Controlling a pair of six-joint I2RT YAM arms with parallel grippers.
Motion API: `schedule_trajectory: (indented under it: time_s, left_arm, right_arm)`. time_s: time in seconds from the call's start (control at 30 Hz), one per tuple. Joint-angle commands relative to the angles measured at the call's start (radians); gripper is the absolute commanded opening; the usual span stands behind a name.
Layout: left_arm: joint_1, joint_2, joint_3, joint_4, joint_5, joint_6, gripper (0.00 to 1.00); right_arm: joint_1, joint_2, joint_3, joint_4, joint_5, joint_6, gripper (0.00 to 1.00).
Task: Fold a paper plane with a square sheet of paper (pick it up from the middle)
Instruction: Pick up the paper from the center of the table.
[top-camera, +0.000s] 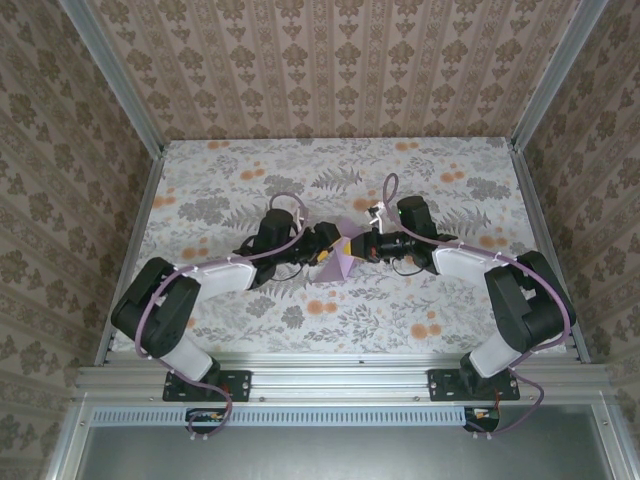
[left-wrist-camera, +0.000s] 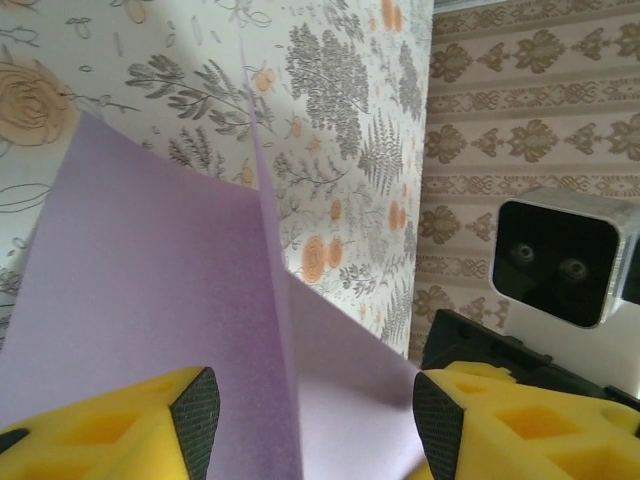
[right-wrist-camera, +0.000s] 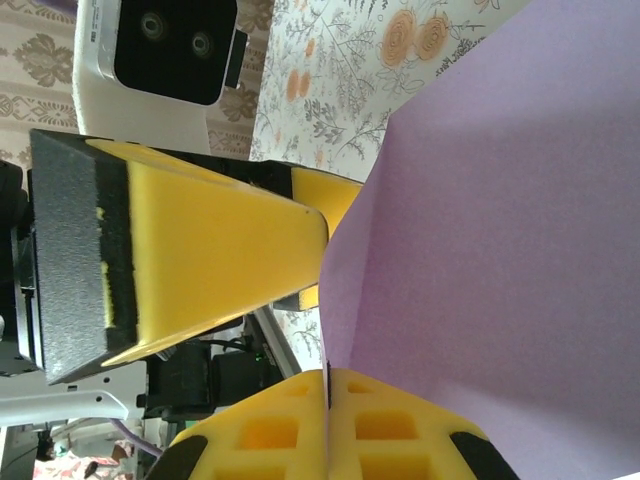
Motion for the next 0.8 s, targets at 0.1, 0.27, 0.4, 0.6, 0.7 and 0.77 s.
schedule_trajectory:
  time_s: [0.1, 0.27, 0.4, 0.6, 0.7, 0.77]
  left_arm:
    - [-0.009, 0.021, 0.057, 0.093, 0.043, -0.053, 0.59]
    - [-0.009, 0.019, 0.07, 0.079, 0.062, -0.045, 0.54]
    - [-0.009, 0.024, 0.074, 0.069, 0.068, -0.037, 0.53]
    - [-0.012, 0.044, 0.082, 0.066, 0.092, -0.03, 0.53]
    - [-0.015, 0.058, 0.089, 0.071, 0.107, -0.03, 0.53]
    - [-0.016, 0.066, 0.097, 0.073, 0.119, -0.027, 0.53]
  right_arm:
    - [-0.012, -0.021, -0.018, 0.052, -0.038, 0.026, 0.0]
    - [-0.022, -0.021, -0.023, 0.059, -0.037, 0.032, 0.0]
    - [-0.029, -0.018, -0.025, 0.061, -0.034, 0.036, 0.0]
    - [-0.049, -0.017, -0.035, 0.104, -0.035, 0.076, 0.0]
    - [-0.059, -0.016, -0.042, 0.118, -0.037, 0.095, 0.0]
    - [-0.063, -0.015, -0.045, 0.124, -0.041, 0.101, 0.0]
